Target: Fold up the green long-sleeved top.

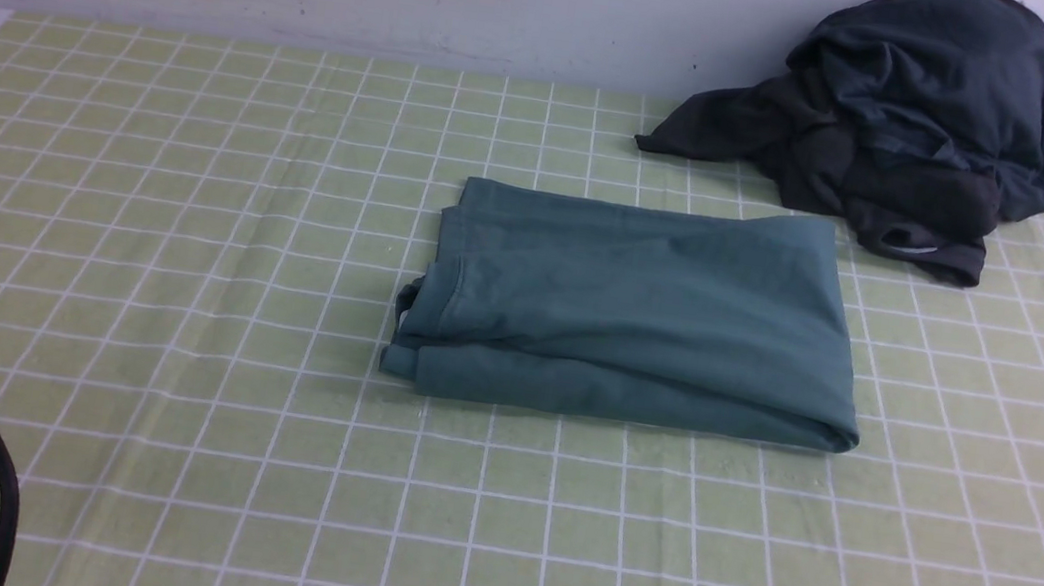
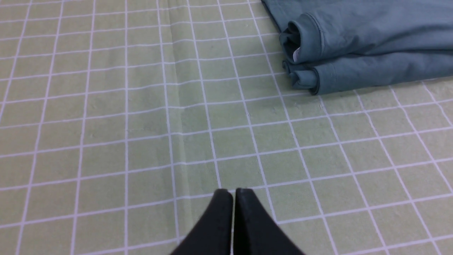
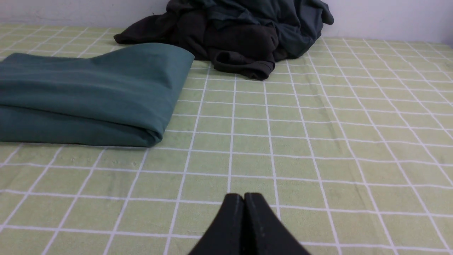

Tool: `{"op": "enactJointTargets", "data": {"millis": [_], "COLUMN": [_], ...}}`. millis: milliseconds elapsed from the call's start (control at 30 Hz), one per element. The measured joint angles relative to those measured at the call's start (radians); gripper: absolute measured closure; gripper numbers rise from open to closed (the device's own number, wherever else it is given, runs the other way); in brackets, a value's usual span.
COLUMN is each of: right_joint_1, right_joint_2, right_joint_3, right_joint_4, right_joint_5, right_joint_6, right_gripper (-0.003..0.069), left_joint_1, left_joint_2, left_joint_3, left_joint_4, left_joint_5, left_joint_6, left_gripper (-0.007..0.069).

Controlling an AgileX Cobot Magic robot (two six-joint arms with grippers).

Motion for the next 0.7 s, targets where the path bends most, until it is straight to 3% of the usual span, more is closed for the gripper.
{"op": "enactJointTargets", "data": {"millis": [567, 700], "right_joint_1": [0.0, 0.0], "right_joint_2": [0.0, 0.0], "right_joint_3": [0.0, 0.0], "right_joint_4": [-0.015, -0.015], "right_joint_5": [-0.001, -0.001], "right_joint_6": [0.0, 0.0], "right_gripper": [0.0672, 0.0672], "left_joint_1": [-0.003, -0.034], "left_joint_2": [-0.003, -0.12], "left_joint_3": [0.0, 0.074], "left_joint_4": [0.0, -0.012], "left_joint_5": [0.0, -0.032], "left_joint_6": [0.0, 0.0], "left_gripper": [0.0627, 0.0627]}}
